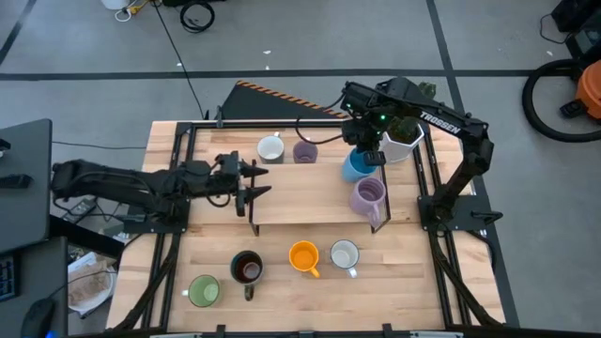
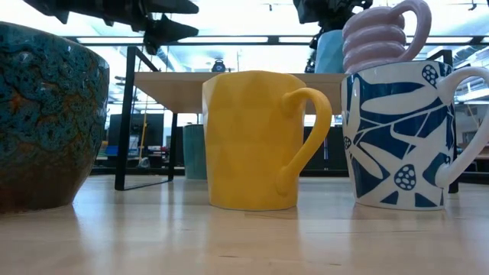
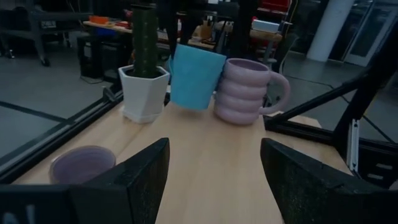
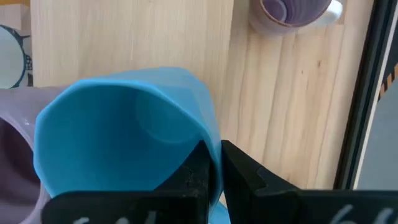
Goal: Place coffee mugs
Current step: Put the light blue cup on the shelf aligned with the purple cup
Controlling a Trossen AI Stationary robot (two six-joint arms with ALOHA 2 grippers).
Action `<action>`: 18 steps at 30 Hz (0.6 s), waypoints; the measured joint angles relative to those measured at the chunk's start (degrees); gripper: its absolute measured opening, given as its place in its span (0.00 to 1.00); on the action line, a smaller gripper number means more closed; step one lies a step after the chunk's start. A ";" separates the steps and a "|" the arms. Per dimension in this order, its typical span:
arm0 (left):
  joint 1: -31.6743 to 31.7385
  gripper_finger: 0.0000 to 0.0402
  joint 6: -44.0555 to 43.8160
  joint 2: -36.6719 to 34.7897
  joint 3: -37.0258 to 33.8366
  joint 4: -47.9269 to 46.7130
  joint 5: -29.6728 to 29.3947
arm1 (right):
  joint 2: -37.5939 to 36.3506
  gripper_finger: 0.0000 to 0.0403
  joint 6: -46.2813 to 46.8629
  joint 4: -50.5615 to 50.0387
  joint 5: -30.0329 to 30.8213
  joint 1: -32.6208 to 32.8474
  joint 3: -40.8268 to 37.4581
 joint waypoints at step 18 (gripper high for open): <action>-0.02 0.64 1.22 18.75 10.34 5.72 6.44 | 0.04 0.07 2.80 0.16 0.57 0.80 -1.59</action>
